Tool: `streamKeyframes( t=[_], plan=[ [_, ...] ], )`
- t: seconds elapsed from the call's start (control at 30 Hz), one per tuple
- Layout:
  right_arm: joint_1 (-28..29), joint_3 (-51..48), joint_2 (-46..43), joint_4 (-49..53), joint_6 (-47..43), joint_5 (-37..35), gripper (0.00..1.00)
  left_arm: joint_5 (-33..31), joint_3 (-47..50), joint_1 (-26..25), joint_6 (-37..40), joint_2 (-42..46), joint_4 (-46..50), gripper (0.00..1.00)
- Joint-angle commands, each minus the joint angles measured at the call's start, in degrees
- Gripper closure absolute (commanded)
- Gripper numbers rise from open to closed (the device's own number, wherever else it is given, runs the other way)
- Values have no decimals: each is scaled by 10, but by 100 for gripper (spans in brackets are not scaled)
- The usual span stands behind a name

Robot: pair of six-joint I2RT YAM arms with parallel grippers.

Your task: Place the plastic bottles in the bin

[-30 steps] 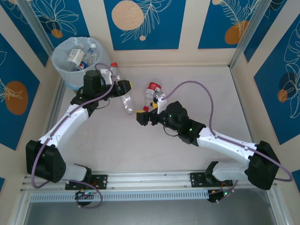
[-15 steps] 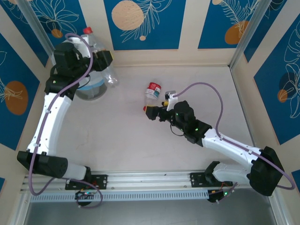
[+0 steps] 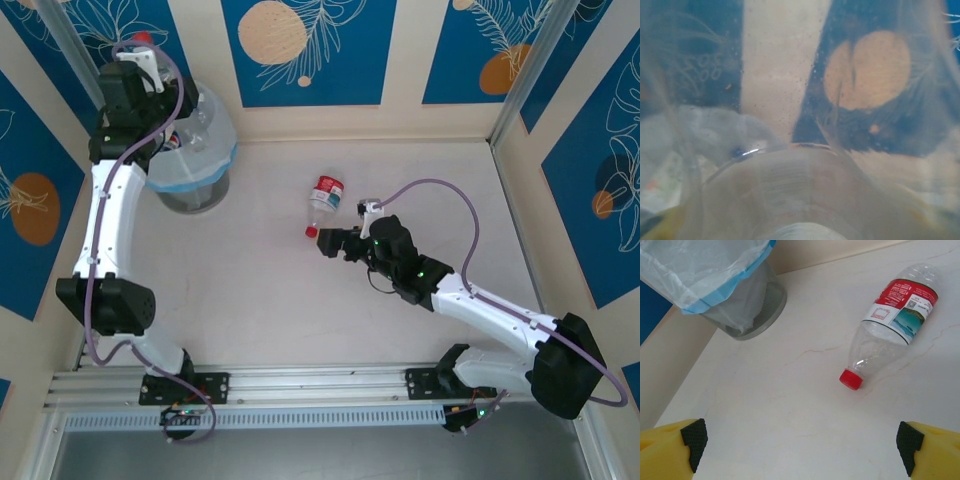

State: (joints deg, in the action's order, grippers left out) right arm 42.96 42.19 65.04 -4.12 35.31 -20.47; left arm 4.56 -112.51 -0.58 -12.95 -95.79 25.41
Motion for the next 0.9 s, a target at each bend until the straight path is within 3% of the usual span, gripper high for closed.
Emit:
streamKeyframes(
  t=[0.0, 0.4, 0.6, 0.87],
  plan=[
    [-5, -6, -17, 7, 22, -18, 0, -57, -31, 7, 58, -6, -53, 44],
    [-8, -9, -26, 18, 36, -17, 0, -121, -109, 9, 220, -114, -52, 44],
    [-8, -19, -39, 25, 46, -24, 0, -120, -167, 9, 253, -163, -1, 43],
    [-9, -25, -45, 29, 50, -28, 0, -122, -171, 10, 274, -184, 16, 40]
  ],
)
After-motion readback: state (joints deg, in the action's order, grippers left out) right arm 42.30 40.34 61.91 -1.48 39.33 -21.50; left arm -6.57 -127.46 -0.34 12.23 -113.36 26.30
